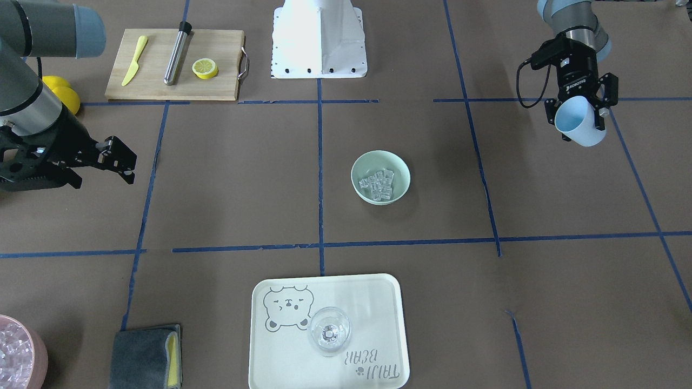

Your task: Pour ice into bowl

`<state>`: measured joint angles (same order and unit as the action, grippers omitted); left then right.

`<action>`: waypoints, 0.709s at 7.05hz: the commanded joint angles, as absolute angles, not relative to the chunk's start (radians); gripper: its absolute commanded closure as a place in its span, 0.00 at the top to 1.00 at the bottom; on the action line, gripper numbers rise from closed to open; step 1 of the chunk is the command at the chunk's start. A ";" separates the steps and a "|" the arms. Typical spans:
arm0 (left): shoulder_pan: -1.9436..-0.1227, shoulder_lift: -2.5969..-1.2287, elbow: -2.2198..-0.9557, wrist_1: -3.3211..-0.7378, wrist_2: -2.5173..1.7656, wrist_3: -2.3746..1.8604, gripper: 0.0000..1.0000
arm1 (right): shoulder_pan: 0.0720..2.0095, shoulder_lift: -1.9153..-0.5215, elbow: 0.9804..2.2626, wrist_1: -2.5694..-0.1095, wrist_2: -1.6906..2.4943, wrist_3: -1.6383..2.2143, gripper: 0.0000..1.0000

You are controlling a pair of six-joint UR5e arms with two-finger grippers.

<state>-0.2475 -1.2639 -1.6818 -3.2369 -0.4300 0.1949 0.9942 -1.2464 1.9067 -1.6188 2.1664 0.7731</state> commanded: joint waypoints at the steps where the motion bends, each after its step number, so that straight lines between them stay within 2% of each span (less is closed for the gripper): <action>1: -0.267 -1.265 -1.666 -3.241 -0.429 0.016 0.00 | 0.994 -1.236 1.905 -1.618 2.166 0.779 1.00; 5: -0.265 -1.279 -1.620 -3.258 -0.436 -0.442 0.00 | 0.994 -1.236 1.905 -1.618 2.166 0.778 1.00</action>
